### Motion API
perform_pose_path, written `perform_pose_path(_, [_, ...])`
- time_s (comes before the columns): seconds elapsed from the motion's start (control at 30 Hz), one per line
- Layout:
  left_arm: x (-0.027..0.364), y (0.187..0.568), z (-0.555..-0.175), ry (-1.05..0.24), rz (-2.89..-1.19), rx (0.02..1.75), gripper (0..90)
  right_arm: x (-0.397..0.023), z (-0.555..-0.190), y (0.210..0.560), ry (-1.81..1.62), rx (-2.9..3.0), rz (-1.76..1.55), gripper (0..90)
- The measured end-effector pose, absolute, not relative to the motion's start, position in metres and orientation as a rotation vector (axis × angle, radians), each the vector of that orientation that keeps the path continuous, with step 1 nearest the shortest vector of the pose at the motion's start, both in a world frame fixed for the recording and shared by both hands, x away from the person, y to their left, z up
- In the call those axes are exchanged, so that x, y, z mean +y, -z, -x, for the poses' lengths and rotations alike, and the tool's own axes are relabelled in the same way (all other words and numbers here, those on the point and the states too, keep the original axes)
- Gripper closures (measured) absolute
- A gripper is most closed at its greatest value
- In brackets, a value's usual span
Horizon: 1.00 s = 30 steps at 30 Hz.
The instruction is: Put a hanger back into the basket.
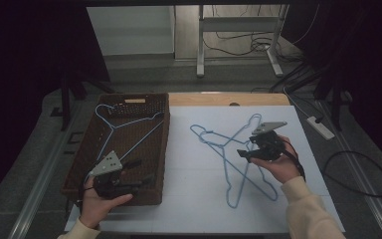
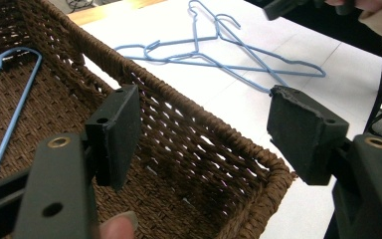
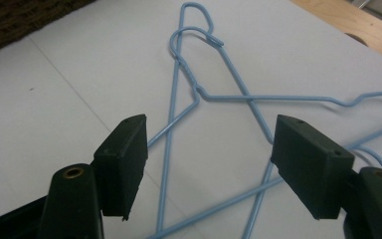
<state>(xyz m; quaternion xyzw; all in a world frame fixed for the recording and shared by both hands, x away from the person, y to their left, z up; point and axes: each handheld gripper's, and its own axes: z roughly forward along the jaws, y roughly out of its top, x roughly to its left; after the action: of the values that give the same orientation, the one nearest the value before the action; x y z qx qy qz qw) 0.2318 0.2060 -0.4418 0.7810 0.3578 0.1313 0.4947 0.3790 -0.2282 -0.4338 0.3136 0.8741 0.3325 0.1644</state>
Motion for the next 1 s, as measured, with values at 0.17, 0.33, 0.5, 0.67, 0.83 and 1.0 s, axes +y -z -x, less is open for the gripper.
perform_pose_path(0.17, [0.207,0.441,-0.232,-0.316,-1.898,0.861,30.9,-0.212,-0.397,0.443,-0.874,2.544,-0.879,31.2])
perform_pose_path(0.33, [0.207,0.44,-0.232,-0.311,-1.894,0.856,30.8,-0.198,-0.415,0.451,-0.822,2.586,-0.867,31.2])
perform_pose_path(0.5, [0.208,0.439,-0.231,-0.309,-1.895,0.839,30.6,-0.178,-0.429,0.459,-0.77,2.632,-0.841,31.2])
perform_pose_path(0.67, [0.206,0.439,-0.231,-0.308,-1.898,0.831,30.6,-0.161,-0.44,0.462,-0.743,2.655,-0.814,32.2])
perform_pose_path(0.83, [0.207,0.438,-0.231,-0.31,-1.898,0.83,30.6,-0.146,-0.456,0.472,-0.643,2.689,-0.778,34.7])
perform_pose_path(1.0, [0.209,0.438,-0.231,-0.312,-1.892,0.835,30.6,-0.136,-0.467,0.482,-0.559,2.734,-0.746,40.5])
